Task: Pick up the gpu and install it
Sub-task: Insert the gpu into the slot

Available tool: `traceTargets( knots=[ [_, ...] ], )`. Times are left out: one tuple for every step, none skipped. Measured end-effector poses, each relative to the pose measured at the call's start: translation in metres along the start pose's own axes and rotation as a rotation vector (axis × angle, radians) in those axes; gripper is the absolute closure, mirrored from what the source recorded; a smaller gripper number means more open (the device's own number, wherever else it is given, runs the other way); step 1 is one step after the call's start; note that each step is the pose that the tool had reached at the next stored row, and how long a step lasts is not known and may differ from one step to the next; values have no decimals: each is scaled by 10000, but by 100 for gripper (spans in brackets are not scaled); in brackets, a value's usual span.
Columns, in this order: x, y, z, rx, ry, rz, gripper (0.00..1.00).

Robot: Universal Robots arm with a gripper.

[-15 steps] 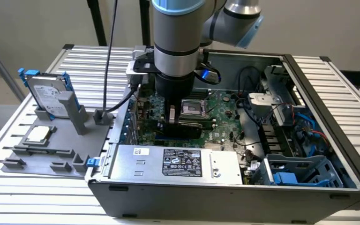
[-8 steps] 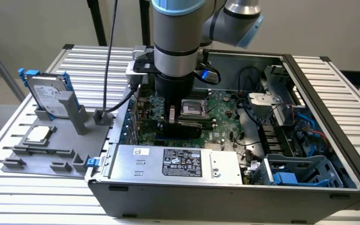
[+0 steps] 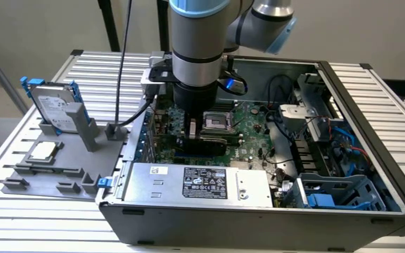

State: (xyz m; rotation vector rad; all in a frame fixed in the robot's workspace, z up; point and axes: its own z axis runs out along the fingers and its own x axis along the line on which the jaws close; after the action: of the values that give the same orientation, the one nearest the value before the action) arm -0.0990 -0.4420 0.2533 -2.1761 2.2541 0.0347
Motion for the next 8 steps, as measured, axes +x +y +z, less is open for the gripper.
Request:
traceTargets(
  knots=[
    [0, 0, 0, 0, 0, 0, 73],
    [0, 0, 0, 0, 0, 1, 73],
    [0, 0, 0, 0, 0, 0, 73],
    [0, 1, 0, 0, 1, 0, 73],
    [1, 1, 1, 0, 1, 1, 73],
    [1, 1, 1, -1, 1, 0, 73],
    [0, 1, 2, -1, 1, 0, 73],
    [0, 1, 2, -1, 1, 1, 73]
  ],
)
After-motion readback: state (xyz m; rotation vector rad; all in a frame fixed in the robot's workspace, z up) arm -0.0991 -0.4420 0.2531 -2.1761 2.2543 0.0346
